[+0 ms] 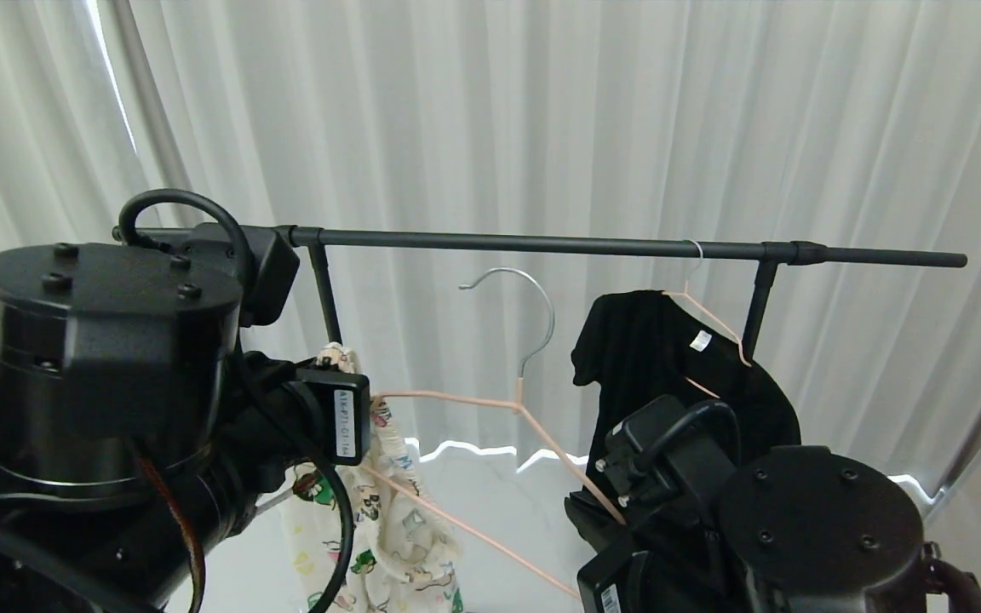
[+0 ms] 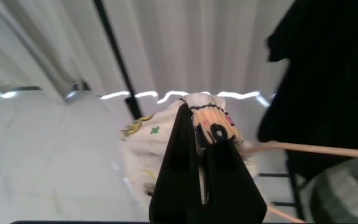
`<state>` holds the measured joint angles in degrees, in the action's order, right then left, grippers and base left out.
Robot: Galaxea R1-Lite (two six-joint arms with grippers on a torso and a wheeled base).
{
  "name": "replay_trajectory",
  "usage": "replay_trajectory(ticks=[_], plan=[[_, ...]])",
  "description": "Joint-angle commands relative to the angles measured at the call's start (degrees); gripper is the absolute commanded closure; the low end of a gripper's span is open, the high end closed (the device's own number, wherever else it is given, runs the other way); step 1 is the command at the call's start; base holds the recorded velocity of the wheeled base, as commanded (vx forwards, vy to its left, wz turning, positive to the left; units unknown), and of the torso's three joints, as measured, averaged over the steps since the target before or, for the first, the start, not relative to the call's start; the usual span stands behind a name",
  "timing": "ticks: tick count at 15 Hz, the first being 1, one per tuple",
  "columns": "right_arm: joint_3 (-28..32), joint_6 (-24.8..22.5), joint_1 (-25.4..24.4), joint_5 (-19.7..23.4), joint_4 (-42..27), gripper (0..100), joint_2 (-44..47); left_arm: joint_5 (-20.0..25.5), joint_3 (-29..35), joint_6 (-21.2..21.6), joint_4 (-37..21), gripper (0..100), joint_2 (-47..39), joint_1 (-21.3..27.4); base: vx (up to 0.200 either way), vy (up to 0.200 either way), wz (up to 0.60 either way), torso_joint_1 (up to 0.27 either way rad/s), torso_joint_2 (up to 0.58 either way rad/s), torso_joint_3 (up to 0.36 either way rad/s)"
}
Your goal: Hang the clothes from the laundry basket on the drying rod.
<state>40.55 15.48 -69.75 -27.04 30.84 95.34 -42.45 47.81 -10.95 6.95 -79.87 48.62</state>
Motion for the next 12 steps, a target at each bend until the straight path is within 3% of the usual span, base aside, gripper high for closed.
replay_trajectory(ticks=[1, 4, 12], plan=[[1.0, 0.1, -0.3, 0.1, 0.0, 100, 1.2, 0.0, 1.4, -0.7, 0.0, 100, -1.3, 4.6, 0.0, 0.0, 0.0, 0.0, 0.0, 0.0], [1.3, 0.5, -1.2, 0.0, 0.3, 100, 2.0, 0.1, 3.1, -2.1, 0.0, 100, -1.3, 10.9, 0.0, 0.0, 0.0, 0.0, 0.0, 0.0], [1.3, 0.5, -1.5, 0.0, 2.1, 100, 2.2, 0.2, 6.2, -2.2, 0.0, 100, -2.3, 15.9, 0.0, 0.0, 0.0, 0.0, 0.0, 0.0]])
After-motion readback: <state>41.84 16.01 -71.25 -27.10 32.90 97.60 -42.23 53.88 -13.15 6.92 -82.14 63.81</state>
